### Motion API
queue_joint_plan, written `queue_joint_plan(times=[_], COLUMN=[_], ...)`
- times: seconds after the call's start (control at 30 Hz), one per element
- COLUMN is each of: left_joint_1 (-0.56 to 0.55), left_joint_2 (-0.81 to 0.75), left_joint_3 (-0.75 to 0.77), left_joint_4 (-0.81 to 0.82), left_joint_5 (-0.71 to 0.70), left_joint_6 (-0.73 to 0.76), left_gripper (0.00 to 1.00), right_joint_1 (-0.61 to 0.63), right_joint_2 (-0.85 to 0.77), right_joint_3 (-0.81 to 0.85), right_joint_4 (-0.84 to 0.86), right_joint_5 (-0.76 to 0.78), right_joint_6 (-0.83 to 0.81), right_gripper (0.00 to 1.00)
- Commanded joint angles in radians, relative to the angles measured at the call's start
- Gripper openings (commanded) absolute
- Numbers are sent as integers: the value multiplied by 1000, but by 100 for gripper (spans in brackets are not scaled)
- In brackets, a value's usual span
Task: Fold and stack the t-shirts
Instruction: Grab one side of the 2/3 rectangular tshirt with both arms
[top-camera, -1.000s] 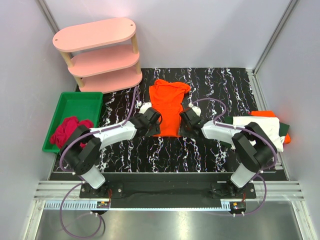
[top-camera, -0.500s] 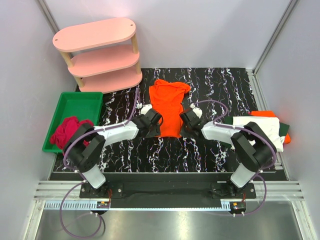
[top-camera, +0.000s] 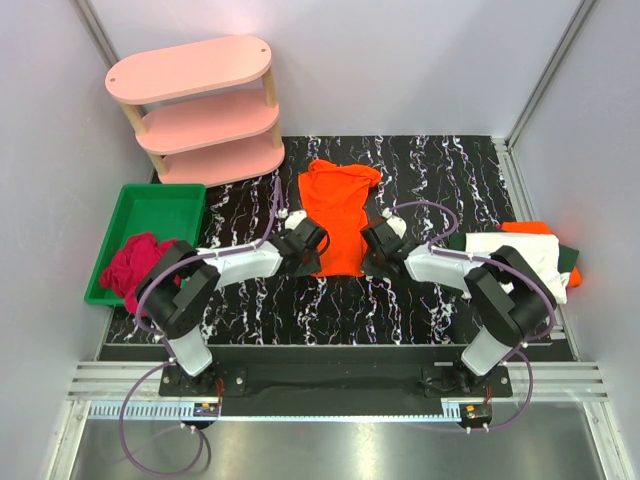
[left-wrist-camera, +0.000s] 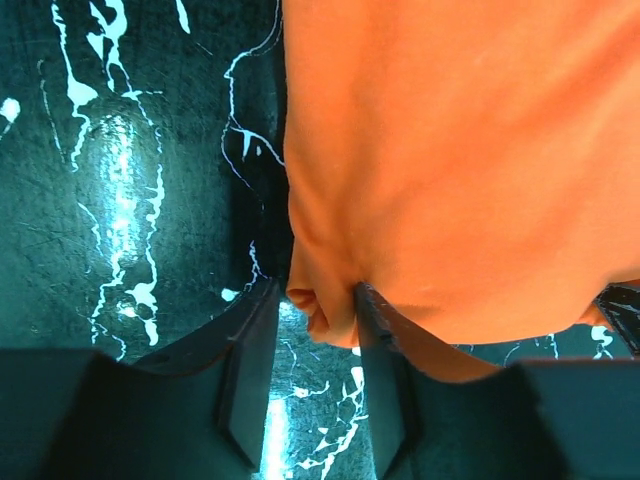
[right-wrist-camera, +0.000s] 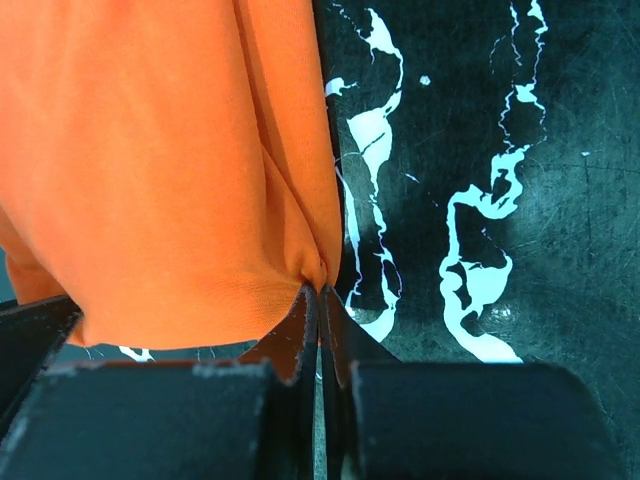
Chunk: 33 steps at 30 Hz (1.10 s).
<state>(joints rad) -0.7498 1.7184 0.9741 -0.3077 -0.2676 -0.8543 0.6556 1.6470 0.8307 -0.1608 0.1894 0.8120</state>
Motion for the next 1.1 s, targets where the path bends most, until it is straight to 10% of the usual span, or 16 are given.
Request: queue_joint_plan(times=[0.0,0.17,1.07], left_joint_1=[-5,-5,-457], left_joint_2=[12,3,-298], left_joint_3=[25,6,-166], left_joint_4=[19,2,-207], left_joint_5=[5,1,-113], left_joint_6=[-31,-54,-242], left_gripper=[28,0,0], right_joint_1=[9,9,125], right_joint_2=[-7,-21,-587], right_joint_3=[-41,-44,-289], right_joint_4=[-125,-125,-411], right_joint_5=[27,30,48], right_joint_6=[-27,-31,130], right_gripper=[0,0,0])
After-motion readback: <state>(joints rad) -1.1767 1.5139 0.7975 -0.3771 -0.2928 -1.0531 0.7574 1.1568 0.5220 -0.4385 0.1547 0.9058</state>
